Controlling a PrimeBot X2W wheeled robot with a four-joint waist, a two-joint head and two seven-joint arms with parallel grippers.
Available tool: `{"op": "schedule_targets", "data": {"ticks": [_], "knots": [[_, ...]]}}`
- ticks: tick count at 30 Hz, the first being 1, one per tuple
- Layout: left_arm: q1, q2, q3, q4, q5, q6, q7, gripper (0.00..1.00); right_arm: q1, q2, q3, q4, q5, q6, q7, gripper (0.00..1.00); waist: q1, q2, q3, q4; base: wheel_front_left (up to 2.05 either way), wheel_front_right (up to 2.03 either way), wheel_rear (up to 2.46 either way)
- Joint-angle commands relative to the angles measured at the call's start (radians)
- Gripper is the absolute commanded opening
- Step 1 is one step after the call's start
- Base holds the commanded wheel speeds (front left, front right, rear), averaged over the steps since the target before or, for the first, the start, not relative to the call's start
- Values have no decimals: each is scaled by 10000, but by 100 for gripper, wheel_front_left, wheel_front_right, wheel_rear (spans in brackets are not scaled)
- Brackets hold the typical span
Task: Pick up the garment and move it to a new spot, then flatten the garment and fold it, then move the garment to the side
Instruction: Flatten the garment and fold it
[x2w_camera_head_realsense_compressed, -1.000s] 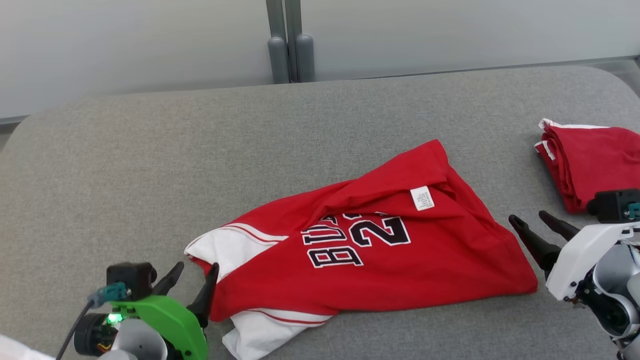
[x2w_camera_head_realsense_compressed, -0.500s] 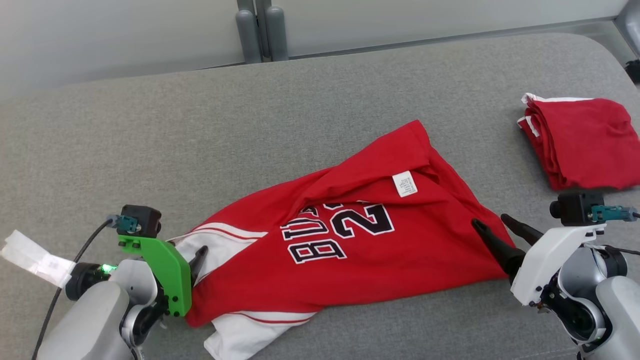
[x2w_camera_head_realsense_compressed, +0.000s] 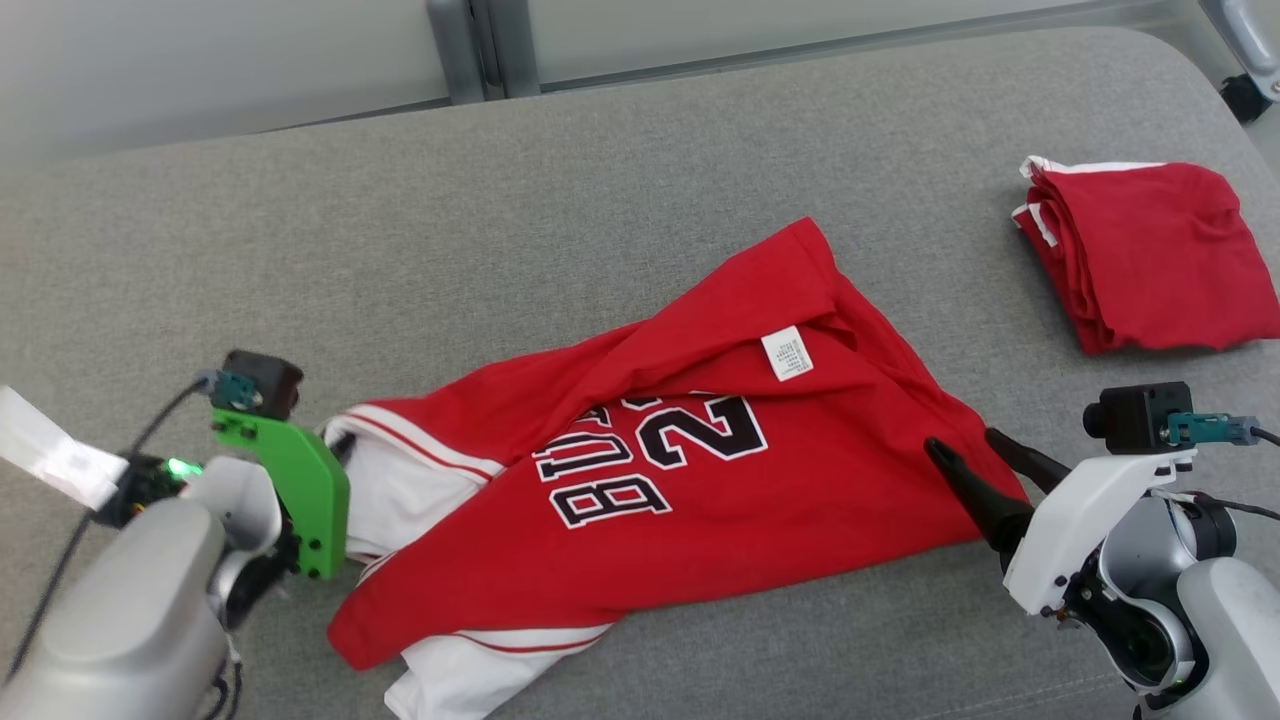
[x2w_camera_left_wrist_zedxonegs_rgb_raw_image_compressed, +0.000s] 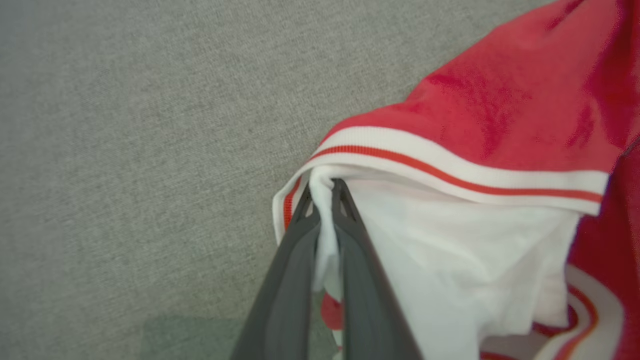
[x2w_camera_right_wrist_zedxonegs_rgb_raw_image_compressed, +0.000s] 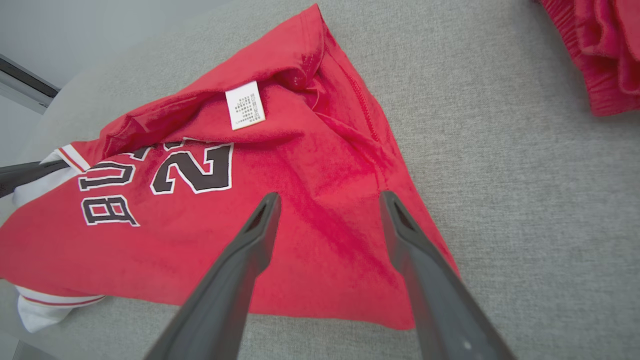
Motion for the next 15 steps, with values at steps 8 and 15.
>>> {"op": "schedule_targets", "data": {"ticks": [8,15], "knots": [[-1908,1576,559,-1032,266,65,706,0,-408,184,-33,-144,-105,-7,-374,100,0,-1,1162,-709,0,0,0],[-3236,2308,867,-1056,550,87,901,0,-888,326,234,47,-32,-7,-754,100,0,-1,1931,-1392,0,0,0]]}}
